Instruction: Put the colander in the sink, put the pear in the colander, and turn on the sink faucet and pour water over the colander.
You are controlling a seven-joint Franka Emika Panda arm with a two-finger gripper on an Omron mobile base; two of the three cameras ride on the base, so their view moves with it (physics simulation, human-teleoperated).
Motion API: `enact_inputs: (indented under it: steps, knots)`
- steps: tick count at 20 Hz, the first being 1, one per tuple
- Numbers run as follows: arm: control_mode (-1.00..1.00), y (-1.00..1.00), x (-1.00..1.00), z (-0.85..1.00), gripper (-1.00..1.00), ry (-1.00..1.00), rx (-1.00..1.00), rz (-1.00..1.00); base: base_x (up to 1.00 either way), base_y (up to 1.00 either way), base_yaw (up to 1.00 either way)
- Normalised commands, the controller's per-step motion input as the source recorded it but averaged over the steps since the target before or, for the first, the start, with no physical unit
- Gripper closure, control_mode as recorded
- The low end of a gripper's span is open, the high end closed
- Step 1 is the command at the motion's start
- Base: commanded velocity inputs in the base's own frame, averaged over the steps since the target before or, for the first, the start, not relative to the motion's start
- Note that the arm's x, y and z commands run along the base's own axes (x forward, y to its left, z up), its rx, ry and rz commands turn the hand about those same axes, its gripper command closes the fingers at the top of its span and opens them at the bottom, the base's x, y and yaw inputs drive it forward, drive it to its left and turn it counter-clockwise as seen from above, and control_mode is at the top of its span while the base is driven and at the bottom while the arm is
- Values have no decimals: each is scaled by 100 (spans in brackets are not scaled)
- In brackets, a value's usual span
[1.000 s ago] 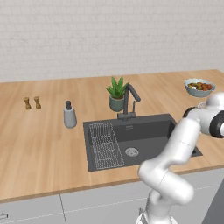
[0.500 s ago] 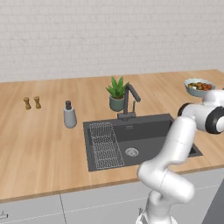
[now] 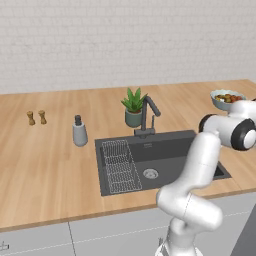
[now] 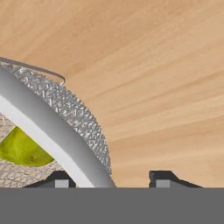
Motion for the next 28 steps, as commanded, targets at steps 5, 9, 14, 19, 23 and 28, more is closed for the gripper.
enact_inputs:
  steps: [5,9,14,19,23,28]
  knots:
    - [-100,7,1,-6,100,0,-2,0,0,0,0]
    - [-100,13,11,0,100,0,0,1,0,0,0]
    - [-100,28,-6,20,100,-5,0,11,0,0,0]
    - [-100,23,-31,51,100,-6,0,17,0,0,0]
    - [-100,43,-32,41,100,-2,-7,11,0,0,0]
    - [-100,50,-16,20,100,0,-8,9,0,0,0]
